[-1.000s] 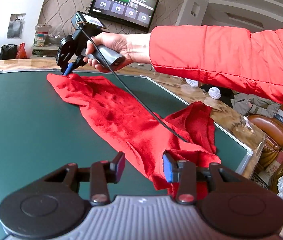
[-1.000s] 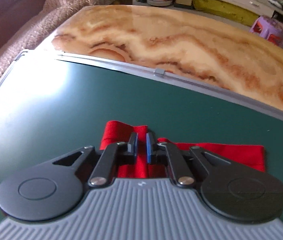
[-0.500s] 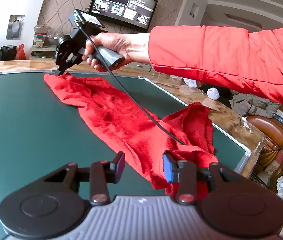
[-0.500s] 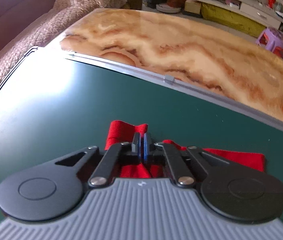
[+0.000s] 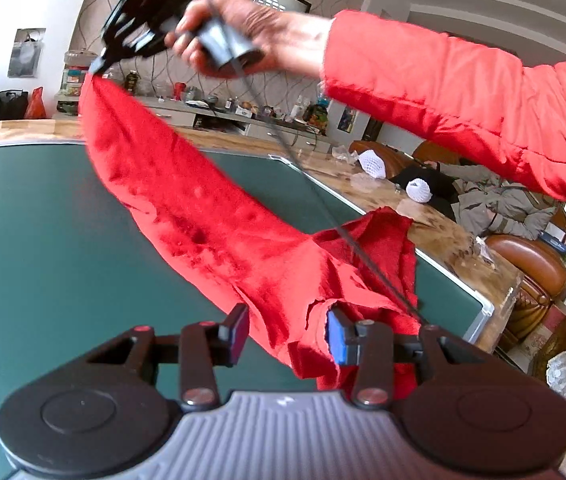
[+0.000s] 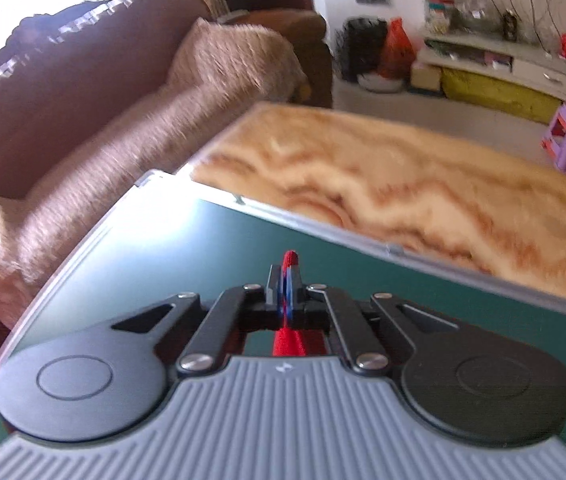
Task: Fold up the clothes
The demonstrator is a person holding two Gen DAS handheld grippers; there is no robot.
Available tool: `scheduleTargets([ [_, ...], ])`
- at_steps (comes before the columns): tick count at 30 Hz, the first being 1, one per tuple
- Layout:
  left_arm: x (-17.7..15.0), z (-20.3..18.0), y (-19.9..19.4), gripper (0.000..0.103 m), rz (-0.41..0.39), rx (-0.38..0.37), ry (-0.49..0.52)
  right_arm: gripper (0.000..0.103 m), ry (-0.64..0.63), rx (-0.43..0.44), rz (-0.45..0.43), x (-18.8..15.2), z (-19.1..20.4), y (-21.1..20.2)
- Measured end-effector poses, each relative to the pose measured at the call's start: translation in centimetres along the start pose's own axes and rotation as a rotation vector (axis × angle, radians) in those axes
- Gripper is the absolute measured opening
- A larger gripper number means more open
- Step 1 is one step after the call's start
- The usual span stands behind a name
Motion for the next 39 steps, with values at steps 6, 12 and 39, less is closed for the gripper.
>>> scheduleTargets([
  [6,0.2,0.9,-0.2,0.049,-0.003,0.045,-0.014,0.003,-0.051,0.015,-0.051,1.6,2.4,-3.2],
  [12,0.1,1.1,-0.3,0.05,-0.008,0.051,-0.003,0.003,0.008,-0.151,-0.044,0.8,-2.0,-4.0],
  [39,5.5,2.7,-2.3,0.062,0.097,-0.041,0.094,0.027,0.327,-0.344,0.059,-11.0,-18.3,-3.1],
])
Point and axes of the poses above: each gripper's, at about its wrist camera, not at the fingertips, and y roughly the way its jaws point, z to its left, x to its top, the point moved 1 cm from there along y, roughly the way its jaws point, and after that the axes turned 2 degrees about x, right-handed, at the moved point
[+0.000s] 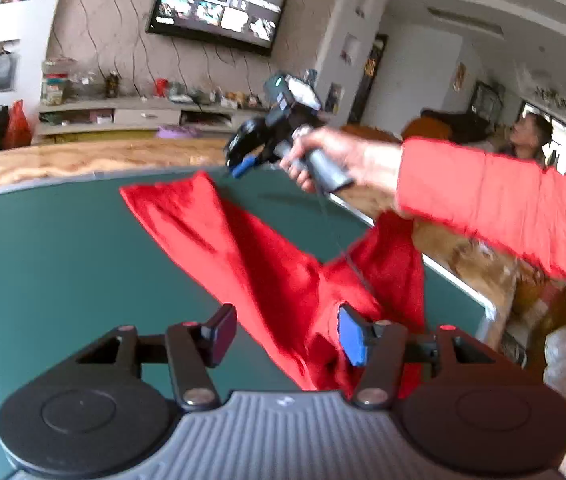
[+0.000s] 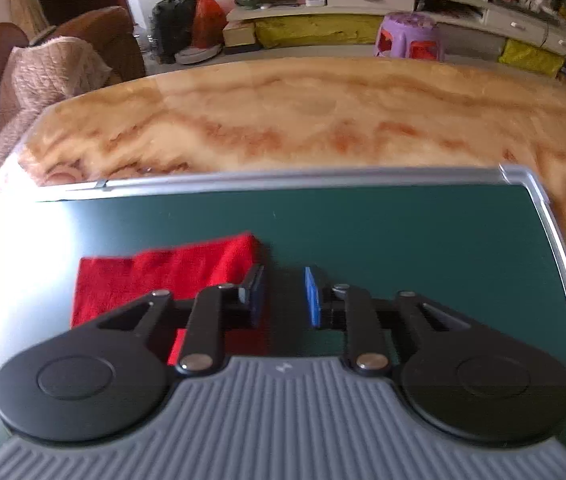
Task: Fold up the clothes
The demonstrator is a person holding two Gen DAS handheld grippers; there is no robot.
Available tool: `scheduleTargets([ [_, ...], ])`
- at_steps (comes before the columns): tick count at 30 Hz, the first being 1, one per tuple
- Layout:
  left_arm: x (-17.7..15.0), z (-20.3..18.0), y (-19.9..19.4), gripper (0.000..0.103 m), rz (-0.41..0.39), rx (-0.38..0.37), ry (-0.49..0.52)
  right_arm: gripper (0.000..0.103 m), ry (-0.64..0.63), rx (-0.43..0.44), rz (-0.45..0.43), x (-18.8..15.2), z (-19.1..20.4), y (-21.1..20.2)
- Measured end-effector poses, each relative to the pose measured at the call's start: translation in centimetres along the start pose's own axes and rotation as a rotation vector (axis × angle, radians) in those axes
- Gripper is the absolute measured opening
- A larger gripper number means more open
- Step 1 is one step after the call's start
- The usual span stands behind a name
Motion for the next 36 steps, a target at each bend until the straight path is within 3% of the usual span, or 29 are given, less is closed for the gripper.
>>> scheduleTargets([
  [4,-2.1,-0.9,-0.9,0.062,0.06,-0.002,-0.009,0.027,-0.127,0.149,0.044,-4.1,0.0,-3.4],
  [8,-3.4,-1.0,-2.8,0.063,0.069,0.064,-0.042,0.027,-0.265,0.242,0.118,-9.2,1.1,-6.1],
  [11,-3.0,-0.5,-3.9,0.065,0.055,0.123,-0.062,0.027,-0.299,0.255,0.152,-10.7,1.7,-6.5],
  [15,-0.3,1.3,-3.3,0.065,0.036,0.274,-0.09,0.026,-0.336,0.252,0.185,-12.0,2.5,-6.8],
  [21,5.7,3.1,1.4,0.064,0.048,0.375,-0.078,0.015,-0.391,0.248,0.234,-14.0,3.8,-7.3],
  [24,7.6,3.5,5.2,0.065,0.063,0.365,-0.074,0.006,-0.405,0.235,0.237,-14.8,4.3,-7.7],
  [30,9.2,4.9,13.7,0.063,0.141,0.357,-0.081,0.004,-0.396,0.189,0.192,-15.5,4.8,-9.4],
  [36,8.3,5.8,18.2,0.063,0.195,0.383,-0.072,0.004,-0.343,0.14,0.139,-15.8,4.1,-11.8],
])
Point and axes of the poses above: each gripper's, at about its wrist camera, not at the fingertips, and y roughly the way its jaws point, z to its left, x to its top, the point moved 1 cm from there along y, roughly the way its jaws point, and after that the axes turned 2 degrees about x, right-handed, at the moved point
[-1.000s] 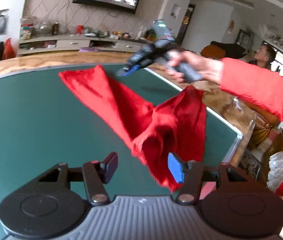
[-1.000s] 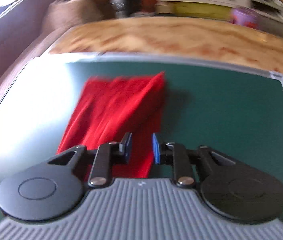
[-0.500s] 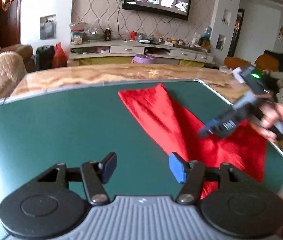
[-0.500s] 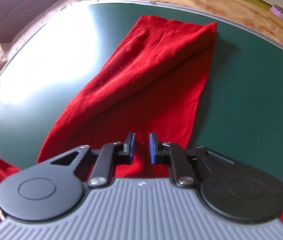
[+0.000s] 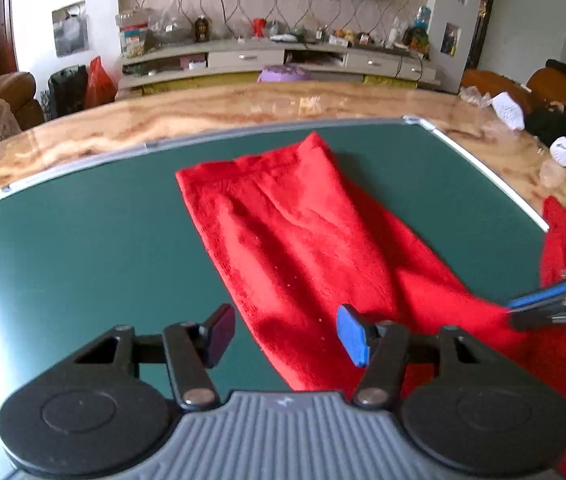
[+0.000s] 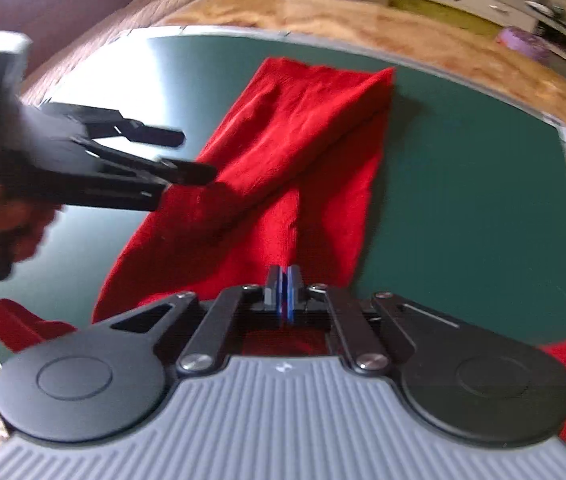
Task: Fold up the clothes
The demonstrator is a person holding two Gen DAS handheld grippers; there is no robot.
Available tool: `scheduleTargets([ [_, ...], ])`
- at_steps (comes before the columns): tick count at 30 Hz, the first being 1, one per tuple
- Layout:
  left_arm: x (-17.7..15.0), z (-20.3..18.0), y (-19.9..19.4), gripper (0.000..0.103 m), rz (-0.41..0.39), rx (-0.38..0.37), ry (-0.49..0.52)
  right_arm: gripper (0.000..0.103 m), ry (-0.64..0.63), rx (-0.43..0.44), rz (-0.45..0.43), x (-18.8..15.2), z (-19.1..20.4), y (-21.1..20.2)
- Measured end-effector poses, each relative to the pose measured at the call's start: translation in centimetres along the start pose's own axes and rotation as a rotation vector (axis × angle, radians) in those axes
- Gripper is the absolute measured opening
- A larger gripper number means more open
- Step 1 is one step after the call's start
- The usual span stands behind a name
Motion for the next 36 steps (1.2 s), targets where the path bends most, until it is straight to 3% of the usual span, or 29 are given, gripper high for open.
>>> scheduleTargets([
  [7,-0.3,-0.4,1.3,0.064,0.001,0.074,0.013,0.004,0.05,-0.093,-0.003,-1.9,0.4,-2.1],
  [16,0.1,-1.1,1.2,0.064,-0.015,0.11,0.047,0.004,0.074,-0.217,-0.008,-4.1,1.3,-4.1],
  [20,0.4,-1.1,1.3,0.065,-0.021,0.117,0.055,0.004,0.074,-0.229,0.009,-5.0,1.5,-4.1],
  [23,0.4,-1.0,1.3,0.065,-0.026,0.113,0.053,0.007,0.114,-0.191,-0.042,-3.5,-0.3,-3.6],
  [26,0.4,-0.9,1.2,0.065,-0.028,0.105,0.039,0.009,0.134,-0.122,-0.158,0.1,-3.0,-2.4],
  [28,0.4,-0.7,1.3,0.066,-0.028,0.103,0.034,0.009,0.105,-0.115,-0.184,2.6,-4.3,-0.6],
  [32,0.3,-0.7,1.2,0.066,-0.03,0.104,0.03,0.009,0.033,-0.102,-0.114,5.4,-5.3,3.9],
  [36,0.2,-0.6,1.2,0.066,-0.038,0.098,0.029,0.009,-0.043,-0.081,-0.065,5.5,-4.6,6.0],
])
Point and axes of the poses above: each gripper's, at about its wrist camera, not at the fingertips, and y roughly the way its jaws point, z to its left, x to its top, the point moved 1 cm from there along y, roughly the way its jaws point, and after that the axes turned 2 degrees about x, right-handed, at the moved point
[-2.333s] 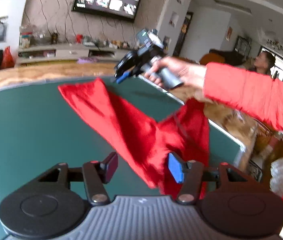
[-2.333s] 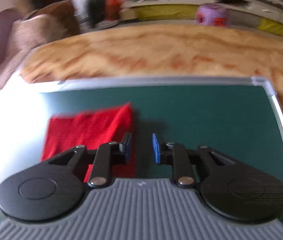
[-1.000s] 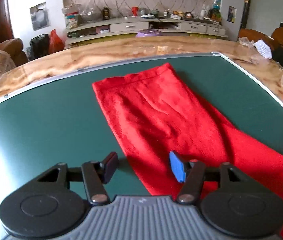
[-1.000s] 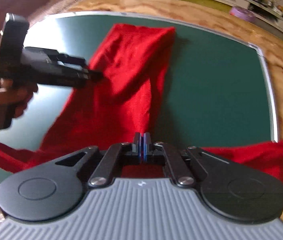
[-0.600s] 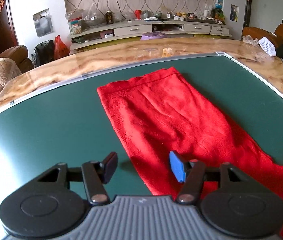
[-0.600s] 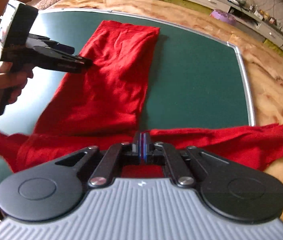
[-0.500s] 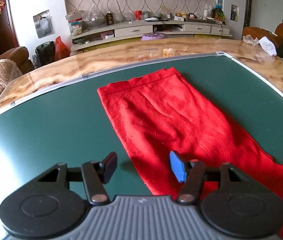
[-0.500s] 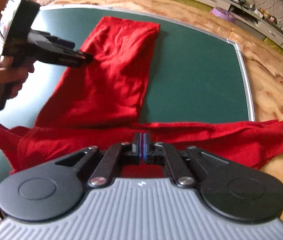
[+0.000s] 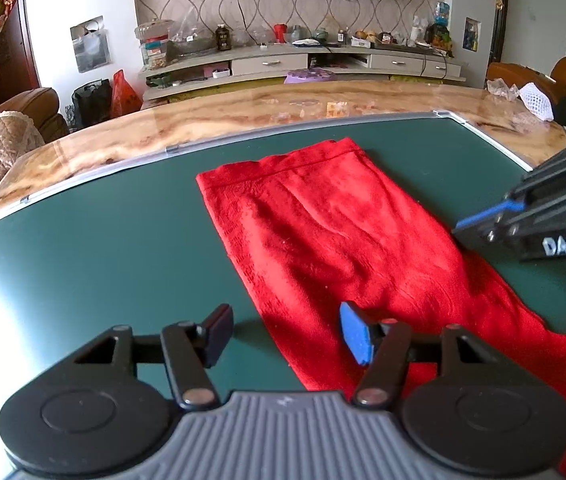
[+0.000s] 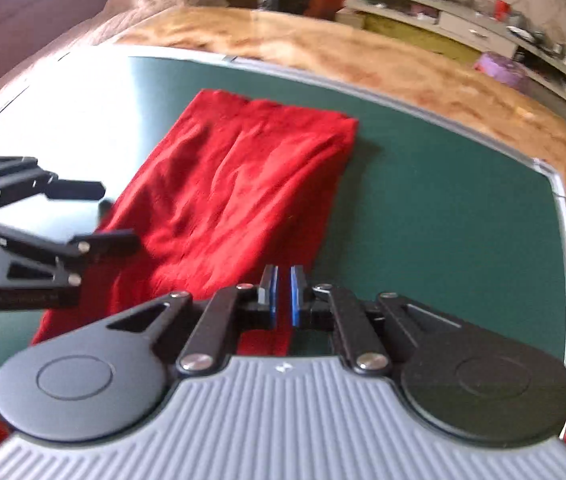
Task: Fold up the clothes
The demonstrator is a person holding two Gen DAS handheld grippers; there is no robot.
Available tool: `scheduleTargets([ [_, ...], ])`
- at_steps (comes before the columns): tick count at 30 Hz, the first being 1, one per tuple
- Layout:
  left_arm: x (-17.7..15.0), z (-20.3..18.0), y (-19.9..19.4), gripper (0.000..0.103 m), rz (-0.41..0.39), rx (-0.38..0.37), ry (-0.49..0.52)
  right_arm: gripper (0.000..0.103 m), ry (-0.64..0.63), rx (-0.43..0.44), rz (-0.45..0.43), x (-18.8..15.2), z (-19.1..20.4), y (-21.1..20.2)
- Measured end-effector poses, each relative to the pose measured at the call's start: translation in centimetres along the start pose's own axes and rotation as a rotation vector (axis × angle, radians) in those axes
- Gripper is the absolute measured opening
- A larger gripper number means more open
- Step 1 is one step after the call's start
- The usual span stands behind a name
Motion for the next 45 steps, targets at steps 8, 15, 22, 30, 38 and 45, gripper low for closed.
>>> scheduleTargets([
  [8,-0.1,0.2,0.1,0.067,-0.005,-0.002,-0.01,0.009,-0.009,0.019,0.008,0.1,0.5,1.2],
  [15,-0.1,0.1,0.2,0.07,-0.01,0.004,-0.015,0.002,-0.017,0.035,0.03,0.0,0.4,0.8],
  [22,-0.1,0.0,0.2,0.072,-0.017,0.016,-0.005,0.002,0.007,-0.076,-0.022,-0.4,0.5,-1.3],
  [30,-0.1,-0.3,0.2,0.073,-0.019,0.032,0.012,0.009,0.008,-0.202,0.041,-1.2,0.9,-0.7],
  [38,-0.2,-0.5,0.1,0.077,-0.034,0.058,0.019,0.024,0.144,-0.106,-0.092,0.6,-1.4,-1.1],
  [45,-0.3,-0.7,-0.1,0.077,-0.046,0.075,0.016,0.024,0.276,-0.071,-0.183,5.6,-5.2,2.7],
])
Point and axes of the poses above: each gripper's, at about its wrist camera, not at the fingertips, and y roughly the way its jaws point, z to its left, x to its top, the point moved 1 cm from there along y, roughly the way its jaws point, and after that the axes turned 2 degrees about x, right-handed, at the moved point
